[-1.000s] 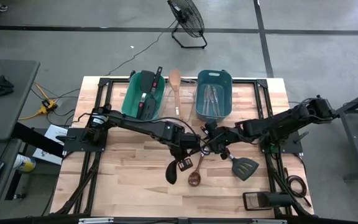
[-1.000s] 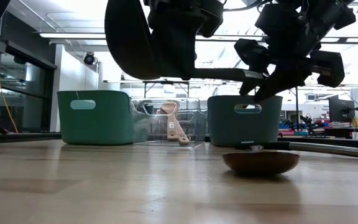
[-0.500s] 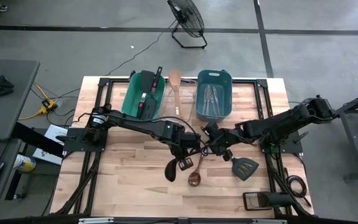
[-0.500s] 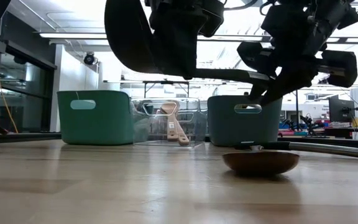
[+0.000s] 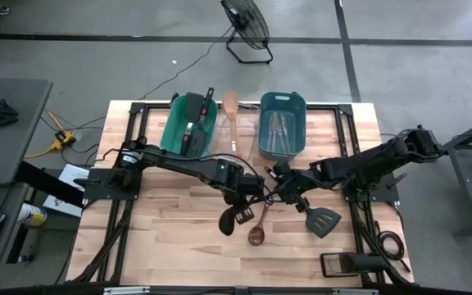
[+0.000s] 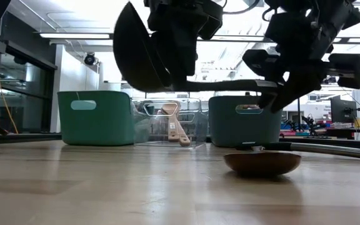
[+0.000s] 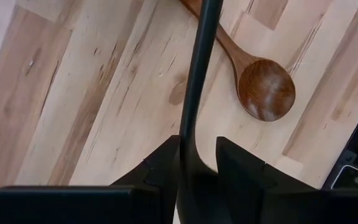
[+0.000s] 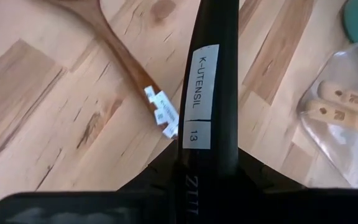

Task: Pick & Place Kitchen Items
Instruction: Put the black ladle into the transparent bin

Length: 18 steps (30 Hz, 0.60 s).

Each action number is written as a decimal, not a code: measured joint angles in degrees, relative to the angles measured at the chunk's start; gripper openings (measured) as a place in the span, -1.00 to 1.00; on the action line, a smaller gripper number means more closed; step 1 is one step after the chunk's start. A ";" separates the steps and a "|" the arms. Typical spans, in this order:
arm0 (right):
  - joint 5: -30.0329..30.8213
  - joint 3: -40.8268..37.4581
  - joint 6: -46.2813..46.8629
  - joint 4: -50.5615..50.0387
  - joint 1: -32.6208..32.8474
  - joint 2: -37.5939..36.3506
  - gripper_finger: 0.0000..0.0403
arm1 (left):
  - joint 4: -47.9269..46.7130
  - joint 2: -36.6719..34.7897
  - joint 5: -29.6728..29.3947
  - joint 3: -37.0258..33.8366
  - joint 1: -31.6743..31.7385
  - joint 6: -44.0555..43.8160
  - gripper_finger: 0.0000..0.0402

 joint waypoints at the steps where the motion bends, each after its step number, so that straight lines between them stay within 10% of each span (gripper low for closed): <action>1: 0.00 0.00 -0.01 -0.31 0.00 0.00 -0.60 | -0.02 0.00 0.20 0.01 0.00 -0.18 -0.49; 10: 0.61 0.00 0.68 -3.04 -0.44 0.00 -0.60 | -4.72 -0.12 -0.74 4.00 0.00 -0.62 -0.48; 18: 0.46 -0.02 1.56 -5.96 -2.57 -0.67 -0.60 | -19.48 -0.31 -12.84 17.43 0.34 0.24 -0.48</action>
